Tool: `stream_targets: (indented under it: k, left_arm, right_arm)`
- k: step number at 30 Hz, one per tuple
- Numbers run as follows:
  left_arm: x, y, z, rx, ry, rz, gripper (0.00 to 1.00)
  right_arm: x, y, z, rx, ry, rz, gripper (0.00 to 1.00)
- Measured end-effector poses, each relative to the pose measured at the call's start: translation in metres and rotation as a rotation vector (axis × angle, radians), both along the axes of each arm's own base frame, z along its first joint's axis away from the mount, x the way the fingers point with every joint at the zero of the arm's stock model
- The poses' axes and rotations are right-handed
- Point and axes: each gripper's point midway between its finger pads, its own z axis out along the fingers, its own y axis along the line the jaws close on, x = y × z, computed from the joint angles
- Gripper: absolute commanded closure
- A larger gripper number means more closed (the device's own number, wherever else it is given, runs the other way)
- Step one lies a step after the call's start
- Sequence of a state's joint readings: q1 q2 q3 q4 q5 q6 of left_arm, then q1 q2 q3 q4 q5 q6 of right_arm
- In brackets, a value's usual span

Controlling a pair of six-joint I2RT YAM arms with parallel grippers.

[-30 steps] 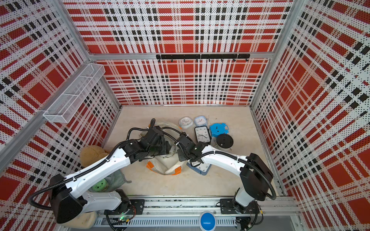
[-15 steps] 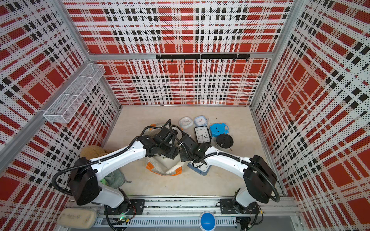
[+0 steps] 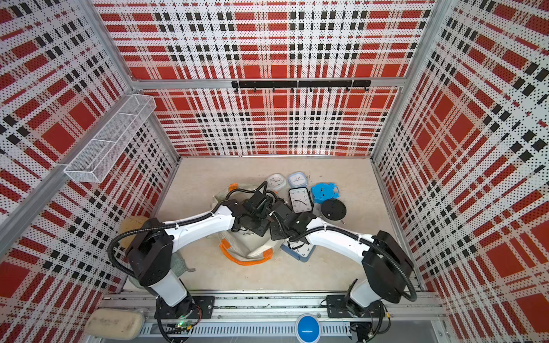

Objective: Take the alarm clock out of the canvas bag
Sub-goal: Pick up the alarm from the canvas bag.

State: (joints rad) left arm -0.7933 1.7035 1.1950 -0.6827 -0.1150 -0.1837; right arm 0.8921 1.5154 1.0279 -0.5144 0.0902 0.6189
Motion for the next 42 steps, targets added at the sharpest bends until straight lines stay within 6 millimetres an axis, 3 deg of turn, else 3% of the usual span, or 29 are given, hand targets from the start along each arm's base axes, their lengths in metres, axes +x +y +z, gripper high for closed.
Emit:
stream_targets:
  k: [6, 12, 17, 31, 39, 42]
  left_arm:
    - [-0.002, 0.007, -0.007, 0.022, 0.006, 0.040, 0.45]
    - [-0.010, 0.010, -0.033, 0.076, 0.045, 0.065, 0.47]
    - [-0.011, 0.011, -0.038, 0.082, 0.050, 0.092, 0.50]
    - [-0.011, 0.014, -0.061, 0.103, 0.049, 0.127, 0.80]
    - [-0.007, 0.015, -0.057, 0.100, 0.013, 0.120, 0.90]
    - [-0.007, 0.016, -0.052, 0.098, 0.006, 0.119, 0.98]
  right_arm:
    - [0.000, 0.000, 0.000, 0.005, 0.008, 0.001, 0.98]
    - [0.001, 0.000, -0.001, 0.003, 0.007, 0.005, 0.97]
    - [0.000, -0.001, -0.004, -0.002, 0.013, 0.004, 0.97]
    - [-0.002, -0.010, -0.014, -0.026, 0.033, -0.014, 0.97]
    - [-0.001, -0.014, -0.007, -0.008, 0.019, -0.027, 0.95]
    - [0.000, -0.016, -0.002, -0.003, 0.011, -0.027, 0.94]
